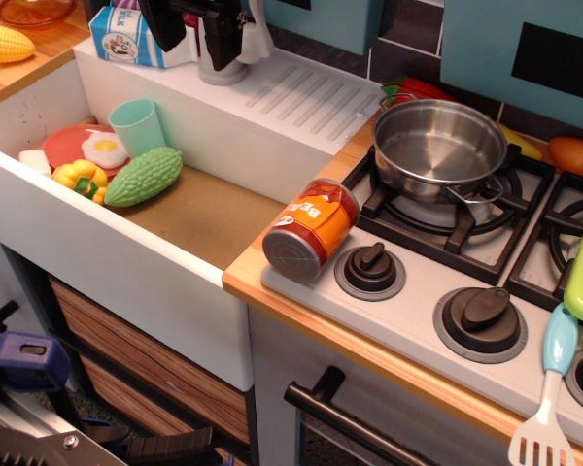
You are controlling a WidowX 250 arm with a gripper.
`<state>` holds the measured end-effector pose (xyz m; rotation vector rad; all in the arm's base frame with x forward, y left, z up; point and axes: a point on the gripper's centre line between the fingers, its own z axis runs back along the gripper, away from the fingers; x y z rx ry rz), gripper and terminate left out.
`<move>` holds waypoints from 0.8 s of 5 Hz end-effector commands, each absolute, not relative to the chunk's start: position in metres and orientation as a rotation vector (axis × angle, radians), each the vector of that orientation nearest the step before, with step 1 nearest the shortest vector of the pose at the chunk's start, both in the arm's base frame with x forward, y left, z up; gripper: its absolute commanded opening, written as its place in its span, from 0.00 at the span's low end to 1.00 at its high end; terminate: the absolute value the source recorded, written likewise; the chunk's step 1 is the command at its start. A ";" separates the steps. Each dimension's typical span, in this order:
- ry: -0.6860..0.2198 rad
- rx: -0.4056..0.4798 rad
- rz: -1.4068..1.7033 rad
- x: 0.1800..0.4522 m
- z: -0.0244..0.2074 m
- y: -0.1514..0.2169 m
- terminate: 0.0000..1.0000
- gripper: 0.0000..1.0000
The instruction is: Put can in pot
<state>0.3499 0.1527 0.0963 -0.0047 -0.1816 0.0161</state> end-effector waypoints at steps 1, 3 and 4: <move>-0.182 -0.005 0.016 0.350 0.096 0.153 0.00 1.00; -0.172 0.004 0.039 0.334 0.127 0.100 0.00 1.00; -0.165 -0.008 0.050 0.322 0.132 0.073 0.00 1.00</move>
